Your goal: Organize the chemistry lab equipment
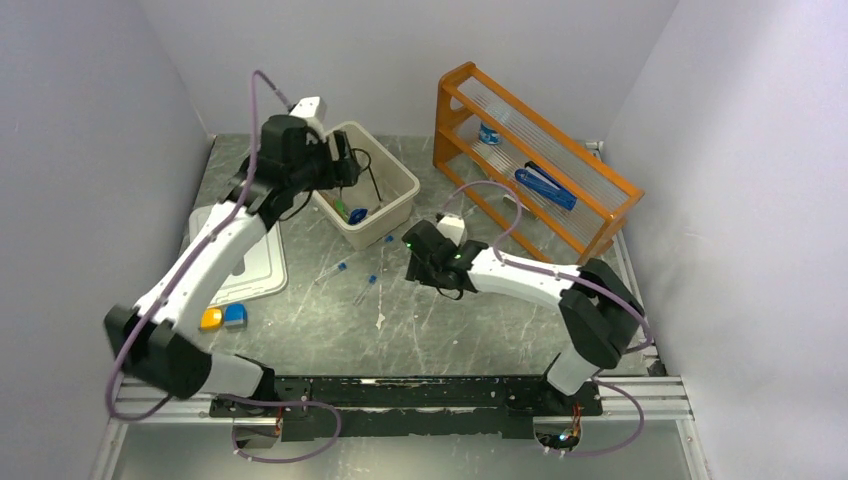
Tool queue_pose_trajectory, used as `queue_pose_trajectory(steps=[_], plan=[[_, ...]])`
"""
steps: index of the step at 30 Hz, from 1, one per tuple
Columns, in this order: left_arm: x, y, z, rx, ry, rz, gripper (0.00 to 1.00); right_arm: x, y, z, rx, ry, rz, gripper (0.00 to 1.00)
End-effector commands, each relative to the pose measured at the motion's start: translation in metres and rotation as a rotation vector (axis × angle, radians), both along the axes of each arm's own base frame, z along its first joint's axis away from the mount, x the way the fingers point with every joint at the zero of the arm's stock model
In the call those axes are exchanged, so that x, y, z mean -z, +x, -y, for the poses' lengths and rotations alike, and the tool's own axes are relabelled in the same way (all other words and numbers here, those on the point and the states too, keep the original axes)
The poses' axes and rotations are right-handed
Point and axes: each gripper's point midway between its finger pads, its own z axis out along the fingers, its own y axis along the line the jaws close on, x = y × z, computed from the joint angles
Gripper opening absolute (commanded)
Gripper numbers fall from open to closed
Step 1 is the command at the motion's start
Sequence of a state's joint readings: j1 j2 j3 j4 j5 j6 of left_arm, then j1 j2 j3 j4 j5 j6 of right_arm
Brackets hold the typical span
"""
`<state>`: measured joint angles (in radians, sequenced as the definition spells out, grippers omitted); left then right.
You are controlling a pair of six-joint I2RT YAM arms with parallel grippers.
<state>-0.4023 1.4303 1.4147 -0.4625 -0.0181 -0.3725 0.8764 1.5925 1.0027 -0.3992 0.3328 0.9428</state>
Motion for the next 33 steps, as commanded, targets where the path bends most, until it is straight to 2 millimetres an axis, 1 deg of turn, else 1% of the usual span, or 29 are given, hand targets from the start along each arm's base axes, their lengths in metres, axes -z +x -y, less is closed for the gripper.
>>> queue_pose_trajectory(steps=[1,4,8,11,13,17,20,22,25,31,33], plan=[[0.019,-0.047,-0.019,0.03,0.062,-0.056,0.82,0.009,0.004,0.001,0.098,-0.06,-0.019,0.59],[0.025,-0.076,-0.031,0.031,0.061,-0.066,0.82,0.027,0.006,0.0,0.13,-0.103,-0.055,0.59],[0.043,-0.108,-0.037,0.066,0.048,-0.081,0.81,0.044,0.008,-0.006,0.121,-0.157,-0.1,0.57],[0.059,-0.124,-0.046,0.053,0.057,-0.111,0.8,0.05,0.013,-0.01,0.112,-0.182,-0.099,0.54],[0.064,-0.132,-0.044,0.075,0.043,-0.118,0.8,0.051,0.018,-0.012,0.112,-0.2,-0.094,0.52],[0.075,-0.137,-0.045,0.073,0.039,-0.135,0.79,0.053,0.023,-0.005,0.136,-0.263,-0.087,0.47],[0.077,-0.14,-0.044,0.073,0.028,-0.147,0.78,0.055,0.022,0.001,0.146,-0.291,-0.09,0.41],[0.079,-0.142,-0.043,0.072,0.014,-0.151,0.78,0.055,0.021,0.003,0.144,-0.303,-0.093,0.34],[0.083,-0.143,-0.041,0.065,-0.013,-0.156,0.78,0.057,0.02,0.003,0.128,-0.298,-0.095,0.3],[0.092,-0.151,-0.024,0.15,-0.077,-0.18,0.78,0.067,0.018,-0.002,0.058,-0.265,-0.128,0.21],[0.094,-0.153,-0.016,0.186,-0.103,-0.186,0.78,0.064,0.019,-0.004,0.049,-0.248,-0.114,0.16]])
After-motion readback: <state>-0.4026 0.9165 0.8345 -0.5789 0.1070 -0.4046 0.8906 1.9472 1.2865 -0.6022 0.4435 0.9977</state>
